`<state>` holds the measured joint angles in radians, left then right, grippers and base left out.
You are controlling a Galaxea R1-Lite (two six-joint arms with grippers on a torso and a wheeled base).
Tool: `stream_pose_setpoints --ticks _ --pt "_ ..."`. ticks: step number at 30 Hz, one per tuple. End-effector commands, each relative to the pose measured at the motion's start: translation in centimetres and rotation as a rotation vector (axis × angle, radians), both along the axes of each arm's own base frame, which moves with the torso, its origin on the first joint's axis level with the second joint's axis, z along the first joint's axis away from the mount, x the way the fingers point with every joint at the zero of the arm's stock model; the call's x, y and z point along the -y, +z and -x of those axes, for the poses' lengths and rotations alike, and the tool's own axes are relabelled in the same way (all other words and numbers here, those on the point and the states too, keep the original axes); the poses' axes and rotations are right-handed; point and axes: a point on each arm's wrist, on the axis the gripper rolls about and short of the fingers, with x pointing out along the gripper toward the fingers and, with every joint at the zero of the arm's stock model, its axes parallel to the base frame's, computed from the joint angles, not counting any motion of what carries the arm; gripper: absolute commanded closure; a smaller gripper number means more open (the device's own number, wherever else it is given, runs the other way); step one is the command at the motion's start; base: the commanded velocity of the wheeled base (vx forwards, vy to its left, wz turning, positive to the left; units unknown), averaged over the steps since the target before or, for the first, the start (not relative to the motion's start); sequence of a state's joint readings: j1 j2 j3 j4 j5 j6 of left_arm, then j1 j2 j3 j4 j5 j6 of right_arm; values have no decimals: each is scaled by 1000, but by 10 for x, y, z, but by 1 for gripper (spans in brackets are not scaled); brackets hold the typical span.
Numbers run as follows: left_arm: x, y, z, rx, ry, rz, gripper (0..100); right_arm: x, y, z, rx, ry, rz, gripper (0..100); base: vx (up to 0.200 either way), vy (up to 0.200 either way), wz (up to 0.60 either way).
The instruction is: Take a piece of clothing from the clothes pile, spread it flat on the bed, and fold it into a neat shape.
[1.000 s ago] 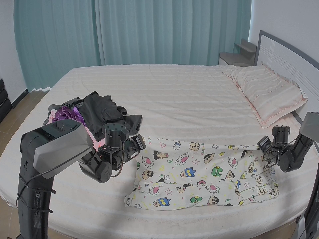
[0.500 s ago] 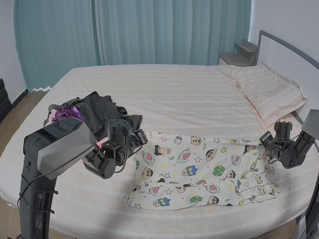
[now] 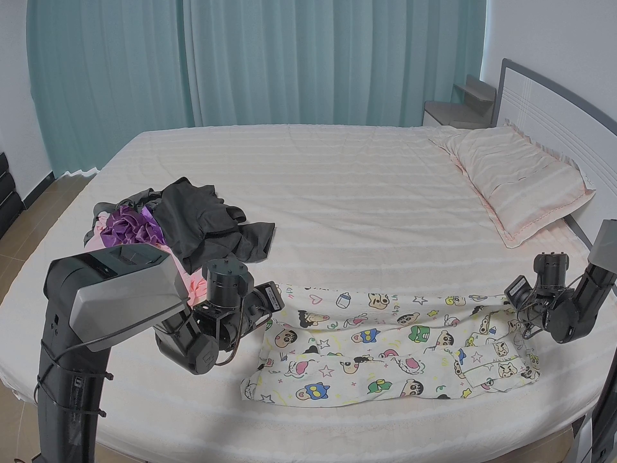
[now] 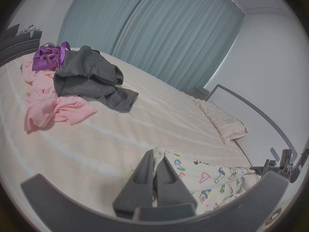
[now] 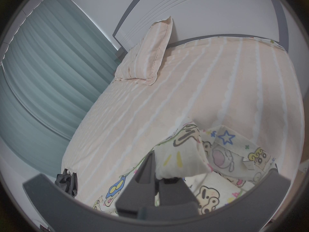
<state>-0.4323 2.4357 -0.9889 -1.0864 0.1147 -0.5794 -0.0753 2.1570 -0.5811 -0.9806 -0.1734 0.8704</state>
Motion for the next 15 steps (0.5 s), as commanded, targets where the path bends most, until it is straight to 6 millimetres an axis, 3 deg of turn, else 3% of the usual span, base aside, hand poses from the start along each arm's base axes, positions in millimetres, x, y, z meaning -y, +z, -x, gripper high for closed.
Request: stream_pose_setpoints --ticks 1,12,15 --pt "-5 -11 16 -42 -4 -19 100 -7 -11 17 -72 16 -3 100 0 0 0" --pt "-13 -33 39 -123 -21 -62 100 -10 -26 41 -123 33 11 100 0 0 0" --pt "-12 -43 44 -152 -30 -79 100 -10 -40 41 -159 44 37 100 0 0 0"
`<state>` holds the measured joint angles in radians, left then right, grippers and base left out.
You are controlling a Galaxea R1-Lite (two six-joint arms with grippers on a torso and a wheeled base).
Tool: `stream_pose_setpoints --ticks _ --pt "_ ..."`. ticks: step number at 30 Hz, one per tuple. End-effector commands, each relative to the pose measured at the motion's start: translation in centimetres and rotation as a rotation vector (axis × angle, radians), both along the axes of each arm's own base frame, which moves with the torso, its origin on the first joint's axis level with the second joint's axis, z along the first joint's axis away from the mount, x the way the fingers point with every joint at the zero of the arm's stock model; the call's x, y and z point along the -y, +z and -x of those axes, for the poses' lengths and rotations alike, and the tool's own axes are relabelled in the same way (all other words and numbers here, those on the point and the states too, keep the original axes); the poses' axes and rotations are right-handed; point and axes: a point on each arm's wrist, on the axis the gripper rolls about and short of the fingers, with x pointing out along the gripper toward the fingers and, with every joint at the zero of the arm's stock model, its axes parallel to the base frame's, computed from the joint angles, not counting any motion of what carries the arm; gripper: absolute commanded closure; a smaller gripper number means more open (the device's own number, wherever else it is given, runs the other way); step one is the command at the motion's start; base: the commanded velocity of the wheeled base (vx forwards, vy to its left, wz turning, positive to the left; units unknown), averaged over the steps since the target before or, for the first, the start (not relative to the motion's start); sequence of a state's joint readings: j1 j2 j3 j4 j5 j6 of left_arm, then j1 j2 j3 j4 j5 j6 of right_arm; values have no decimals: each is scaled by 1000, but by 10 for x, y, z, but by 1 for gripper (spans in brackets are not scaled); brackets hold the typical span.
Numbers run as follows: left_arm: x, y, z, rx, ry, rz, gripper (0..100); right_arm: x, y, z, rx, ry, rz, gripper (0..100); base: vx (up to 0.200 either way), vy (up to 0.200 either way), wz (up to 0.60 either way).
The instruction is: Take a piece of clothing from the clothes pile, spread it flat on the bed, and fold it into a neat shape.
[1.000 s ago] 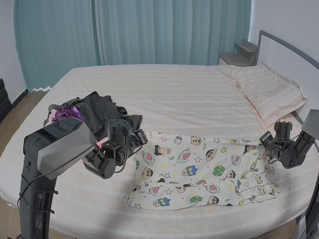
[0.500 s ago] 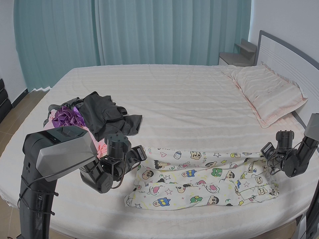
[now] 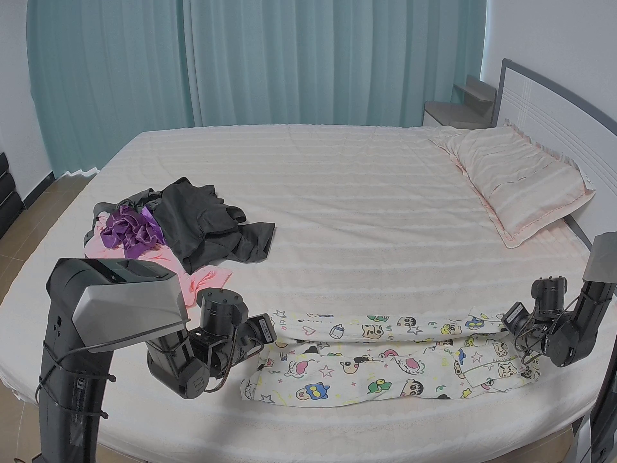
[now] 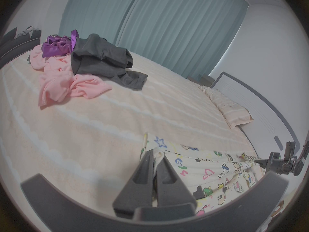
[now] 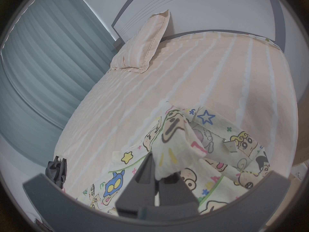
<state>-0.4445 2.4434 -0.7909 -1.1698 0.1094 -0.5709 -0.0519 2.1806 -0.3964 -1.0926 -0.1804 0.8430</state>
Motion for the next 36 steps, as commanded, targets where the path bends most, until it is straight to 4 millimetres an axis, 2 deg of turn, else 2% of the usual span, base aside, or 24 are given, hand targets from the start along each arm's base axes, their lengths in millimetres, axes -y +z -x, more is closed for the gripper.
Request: stream_pose_setpoints --ticks 1,3,4,8,9,12,14,15,18,19,22,23,27,29,33,36 --pt "1 -14 8 -46 -14 -23 100 0 -18 3 -55 12 22 100 0 0 0" --pt "1 -17 12 -61 -17 -31 100 1 -20 3 -53 11 23 100 0 0 0" --pt "3 -18 15 -68 -27 -37 100 2 -21 3 -56 7 22 0 0 0 0" --pt "5 -20 20 -82 -37 -42 100 4 -23 2 -62 1 26 0 0 0 0" --pt "4 -21 22 -89 -37 -46 0 4 -23 3 -60 1 26 0 0 0 0" --pt "1 -22 29 -110 -36 -56 0 9 -16 4 -42 -16 27 0 0 0 0" --pt "-4 -13 38 -105 -32 -47 0 12 -7 6 -16 -28 29 0 0 0 0" --pt "-11 -3 43 -92 -26 -34 0 15 -2 8 -4 -37 30 0 0 0 0" --pt "-18 8 51 -87 -17 -30 0 18 10 9 27 -48 34 0 0 0 0" --pt "-26 20 56 -77 3 -16 0 19 18 11 50 -54 37 0 0 0 0" --pt "-34 30 59 -67 29 7 0 19 21 15 52 -53 36 0 0 0 0" --pt "-39 44 62 -48 58 56 0 16 22 20 48 -46 26 0 0 0 0" --pt "-42 57 66 -36 88 120 0 10 16 26 21 -41 -7 0 0 0 0" --pt "-47 64 76 -55 117 182 0 2 -2 24 -16 -72 -81 0 0 0 0" --pt "-50 67 85 -90 134 251 0 1 -16 23 -59 -75 -88 0 0 0 0" --pt "-53 68 87 -114 158 304 0 1 -18 19 -43 -73 -89 0 0 0 0"
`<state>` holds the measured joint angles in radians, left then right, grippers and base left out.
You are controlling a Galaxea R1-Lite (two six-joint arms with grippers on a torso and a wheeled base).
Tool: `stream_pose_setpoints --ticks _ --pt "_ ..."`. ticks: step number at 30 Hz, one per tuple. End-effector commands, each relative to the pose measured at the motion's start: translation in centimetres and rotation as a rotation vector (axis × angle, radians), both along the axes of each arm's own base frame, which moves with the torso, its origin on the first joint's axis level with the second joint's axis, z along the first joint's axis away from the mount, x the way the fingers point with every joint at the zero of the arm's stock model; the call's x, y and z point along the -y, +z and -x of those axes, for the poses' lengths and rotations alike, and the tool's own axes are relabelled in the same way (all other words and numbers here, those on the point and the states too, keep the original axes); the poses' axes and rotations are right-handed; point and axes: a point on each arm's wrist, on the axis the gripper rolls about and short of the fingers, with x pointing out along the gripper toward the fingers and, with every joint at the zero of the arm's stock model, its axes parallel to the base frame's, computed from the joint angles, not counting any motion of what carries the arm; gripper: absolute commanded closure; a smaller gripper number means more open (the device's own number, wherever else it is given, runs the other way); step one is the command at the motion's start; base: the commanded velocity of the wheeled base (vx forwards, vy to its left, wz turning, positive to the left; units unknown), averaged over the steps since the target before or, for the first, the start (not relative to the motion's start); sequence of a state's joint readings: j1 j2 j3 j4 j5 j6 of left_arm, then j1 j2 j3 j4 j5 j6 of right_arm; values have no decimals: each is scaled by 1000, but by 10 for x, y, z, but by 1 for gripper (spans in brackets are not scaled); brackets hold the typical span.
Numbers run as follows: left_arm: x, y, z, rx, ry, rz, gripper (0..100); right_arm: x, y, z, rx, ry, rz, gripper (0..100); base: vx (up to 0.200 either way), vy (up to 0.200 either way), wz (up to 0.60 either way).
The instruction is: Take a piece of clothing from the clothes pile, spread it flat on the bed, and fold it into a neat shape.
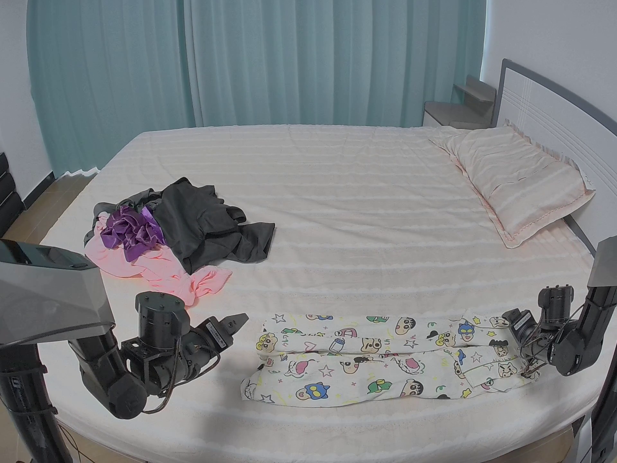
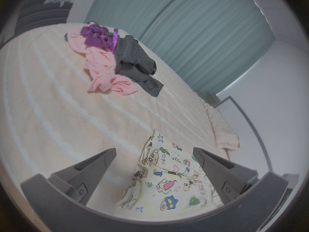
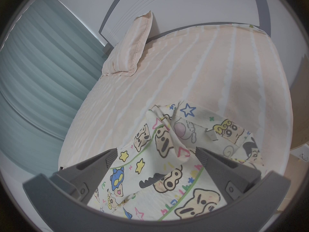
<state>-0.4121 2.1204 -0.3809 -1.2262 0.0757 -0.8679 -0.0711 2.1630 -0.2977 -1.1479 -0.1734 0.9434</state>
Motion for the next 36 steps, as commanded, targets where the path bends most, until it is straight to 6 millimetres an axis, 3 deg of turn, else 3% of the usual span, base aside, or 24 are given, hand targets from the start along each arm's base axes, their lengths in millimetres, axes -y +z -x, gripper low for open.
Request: stream_pose_setpoints --ticks 1,2,3,24,25,32,36 --pt "-7 12 10 -7 30 73 0 -3 -19 -5 -37 5 -9 0 0 0 0" --pt "-8 10 10 -19 41 85 0 -2 -21 -8 -38 4 -8 0 0 0 0" --pt "-8 8 11 -30 48 93 0 -2 -23 -10 -35 3 -7 100 0 0 0" --pt "-6 -1 18 -79 40 88 0 16 -23 -11 -35 -28 65 100 0 0 0" --pt "-6 -1 18 -79 40 88 0 16 -23 -11 -35 -28 65 0 0 0 0" --pt "-3 -11 14 -98 23 71 0 17 -14 -1 -20 -13 94 0 0 0 0" --pt "2 -21 5 -91 -64 16 0 16 6 13 54 -15 112 0 0 0 0"
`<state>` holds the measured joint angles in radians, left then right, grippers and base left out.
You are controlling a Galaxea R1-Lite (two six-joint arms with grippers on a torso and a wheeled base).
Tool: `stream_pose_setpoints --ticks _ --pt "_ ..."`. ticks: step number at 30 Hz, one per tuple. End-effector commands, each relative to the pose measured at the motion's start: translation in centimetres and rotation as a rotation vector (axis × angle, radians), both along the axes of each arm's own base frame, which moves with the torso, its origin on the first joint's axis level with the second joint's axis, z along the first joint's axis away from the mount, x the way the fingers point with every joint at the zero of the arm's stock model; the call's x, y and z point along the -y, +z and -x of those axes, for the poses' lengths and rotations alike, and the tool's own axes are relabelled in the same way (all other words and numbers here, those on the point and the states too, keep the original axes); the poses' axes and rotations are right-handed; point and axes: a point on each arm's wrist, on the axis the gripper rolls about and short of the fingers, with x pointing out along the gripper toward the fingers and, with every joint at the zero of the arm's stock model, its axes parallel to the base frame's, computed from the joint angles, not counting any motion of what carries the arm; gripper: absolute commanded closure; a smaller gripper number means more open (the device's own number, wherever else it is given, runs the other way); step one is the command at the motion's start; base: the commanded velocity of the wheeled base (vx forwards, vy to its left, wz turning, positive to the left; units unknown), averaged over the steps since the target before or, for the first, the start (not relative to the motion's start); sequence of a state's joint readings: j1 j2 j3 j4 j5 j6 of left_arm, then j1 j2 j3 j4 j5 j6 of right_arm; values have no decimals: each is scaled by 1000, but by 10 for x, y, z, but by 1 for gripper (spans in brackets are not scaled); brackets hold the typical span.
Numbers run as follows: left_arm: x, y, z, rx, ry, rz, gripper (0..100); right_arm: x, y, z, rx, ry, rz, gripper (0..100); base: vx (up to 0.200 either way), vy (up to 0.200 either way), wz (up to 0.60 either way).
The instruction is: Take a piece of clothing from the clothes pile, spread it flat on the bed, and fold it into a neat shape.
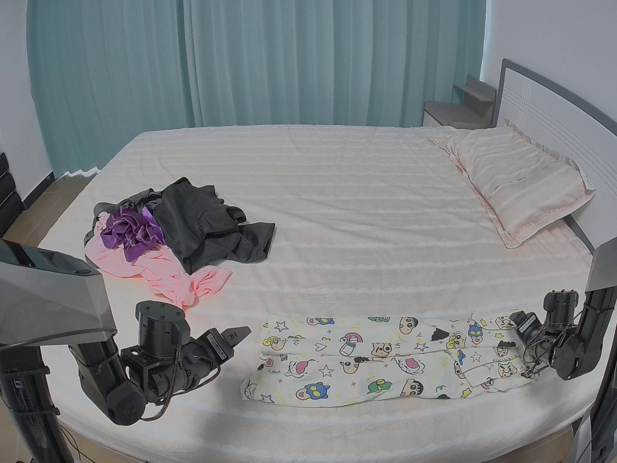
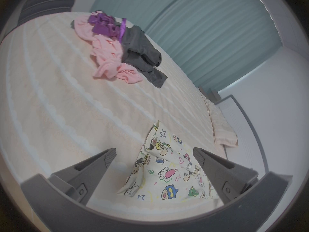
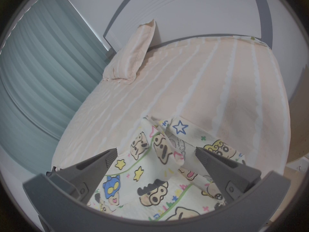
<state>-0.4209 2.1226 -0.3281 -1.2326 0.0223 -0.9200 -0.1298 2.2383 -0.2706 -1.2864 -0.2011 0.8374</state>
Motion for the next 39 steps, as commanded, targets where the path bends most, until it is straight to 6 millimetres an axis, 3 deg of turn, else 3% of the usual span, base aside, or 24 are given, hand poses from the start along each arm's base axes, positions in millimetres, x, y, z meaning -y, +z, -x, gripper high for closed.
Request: stream_pose_setpoints --ticks 1,7,14,29,39 --pt "7 -18 -16 2 -72 -49 0 1 26 20 77 -4 24 0 0 0 0" --pt "20 -42 -48 34 -184 -182 0 -8 33 35 111 40 27 0 0 0 0" --pt "33 -43 -71 -25 -329 -170 0 -21 34 37 127 93 25 0 0 0 0" --pt "43 -52 -90 -55 -452 -257 0 -33 34 40 122 135 14 0 0 0 0" --pt "61 -54 -85 -48 -509 -256 0 -40 34 42 117 161 7 0 0 0 0"
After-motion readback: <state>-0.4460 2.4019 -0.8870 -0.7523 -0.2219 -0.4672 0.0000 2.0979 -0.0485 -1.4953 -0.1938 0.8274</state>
